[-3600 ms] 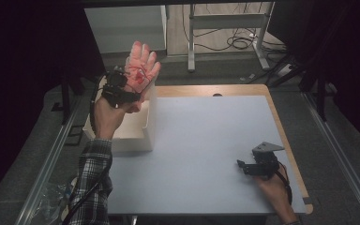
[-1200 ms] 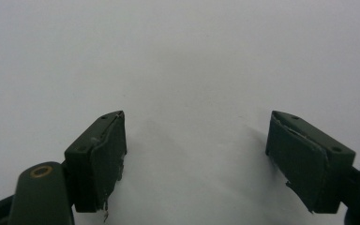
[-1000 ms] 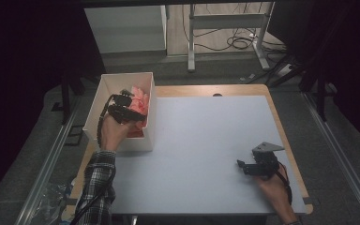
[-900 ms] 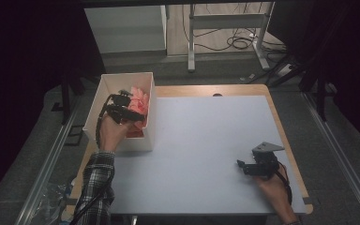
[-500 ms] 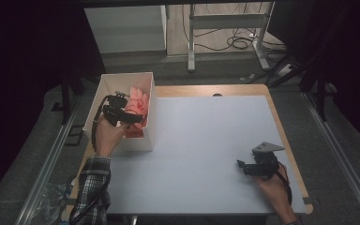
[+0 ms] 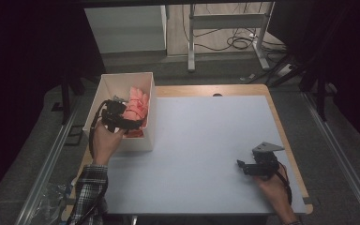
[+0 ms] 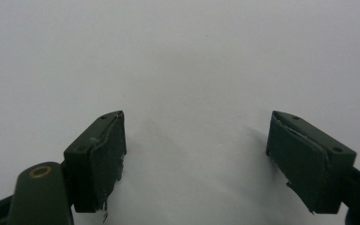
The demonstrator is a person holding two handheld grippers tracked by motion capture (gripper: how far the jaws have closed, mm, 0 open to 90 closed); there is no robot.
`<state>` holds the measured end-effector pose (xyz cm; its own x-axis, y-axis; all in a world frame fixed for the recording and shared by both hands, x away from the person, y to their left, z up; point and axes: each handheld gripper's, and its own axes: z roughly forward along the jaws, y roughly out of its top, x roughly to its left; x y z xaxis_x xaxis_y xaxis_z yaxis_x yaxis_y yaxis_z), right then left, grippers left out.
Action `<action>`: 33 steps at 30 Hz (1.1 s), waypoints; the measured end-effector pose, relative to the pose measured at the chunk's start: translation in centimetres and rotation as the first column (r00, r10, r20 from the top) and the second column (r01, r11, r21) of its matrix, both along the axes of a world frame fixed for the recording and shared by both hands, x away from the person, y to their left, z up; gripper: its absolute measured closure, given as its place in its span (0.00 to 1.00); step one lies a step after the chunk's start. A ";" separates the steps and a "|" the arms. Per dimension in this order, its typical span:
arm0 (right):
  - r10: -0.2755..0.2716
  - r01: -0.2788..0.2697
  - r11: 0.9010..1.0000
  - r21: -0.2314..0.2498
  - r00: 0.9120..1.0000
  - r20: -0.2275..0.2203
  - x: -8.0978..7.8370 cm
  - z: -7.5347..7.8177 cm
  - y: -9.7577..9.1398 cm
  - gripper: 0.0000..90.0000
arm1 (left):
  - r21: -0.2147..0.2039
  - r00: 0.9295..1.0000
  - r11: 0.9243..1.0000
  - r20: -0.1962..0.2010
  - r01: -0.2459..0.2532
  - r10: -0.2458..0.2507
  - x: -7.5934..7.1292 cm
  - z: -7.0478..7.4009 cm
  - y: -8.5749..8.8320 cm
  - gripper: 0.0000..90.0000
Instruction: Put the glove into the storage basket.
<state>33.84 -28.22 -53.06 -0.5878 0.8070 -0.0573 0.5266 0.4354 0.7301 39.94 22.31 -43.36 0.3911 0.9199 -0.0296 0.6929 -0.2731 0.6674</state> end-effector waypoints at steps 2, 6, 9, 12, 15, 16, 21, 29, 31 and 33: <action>0.000 0.000 1.000 0.000 1.000 0.000 0.0 0.0 0.0 0.23 | -0.008 1.000 1.000 0.003 0.001 -0.001 -0.3 -0.1 0.1 0.02; -0.001 0.001 1.000 0.000 1.000 -0.001 0.0 0.0 0.0 0.23 | -0.008 1.000 1.000 0.017 0.011 -0.011 -1.0 -0.2 0.2 0.02; 0.000 0.000 1.000 0.000 1.000 0.001 0.0 0.0 0.0 0.23 | -0.009 0.999 1.000 0.041 0.025 -0.024 -1.6 -0.2 0.3 0.02; 0.000 0.000 1.000 0.000 1.000 0.001 0.0 0.0 0.0 0.23 | -0.014 0.997 0.999 0.067 0.047 -0.046 -2.2 -0.3 0.3 0.02; 0.000 0.000 1.000 0.000 1.000 0.002 0.0 0.0 0.0 0.22 | -0.061 0.995 0.996 0.080 0.068 -0.063 -2.8 -0.4 0.4 0.02; 0.000 0.000 1.000 0.000 1.000 0.002 0.0 0.0 0.0 0.22 | -0.072 0.994 0.995 0.086 0.073 -0.067 -2.9 -0.4 0.3 0.02; 0.000 0.000 1.000 -0.001 1.000 0.002 0.0 0.0 0.0 0.22 | -0.032 0.992 0.997 0.108 0.073 -0.069 -3.8 -0.4 0.2 0.03; -0.001 0.001 1.000 -0.001 1.000 0.002 0.0 0.0 0.0 0.22 | -0.042 0.991 0.995 0.108 0.089 -0.083 -5.1 -0.9 0.2 0.01; -0.001 0.001 1.000 -0.001 1.000 0.002 0.0 0.0 0.0 0.22 | -0.047 0.990 0.995 0.111 0.094 -0.088 -5.5 -1.0 0.2 0.01; 0.001 -0.001 1.000 -0.001 1.000 0.002 0.0 0.0 0.0 0.22 | -0.043 0.989 0.994 0.114 0.097 -0.092 -5.9 -1.2 0.1 0.01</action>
<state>33.84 -28.21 -53.06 -0.5882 0.8065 -0.0593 0.5252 0.4367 0.7304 34.04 22.43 -44.57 0.4797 0.8771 -0.0242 0.5860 -0.2998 0.7528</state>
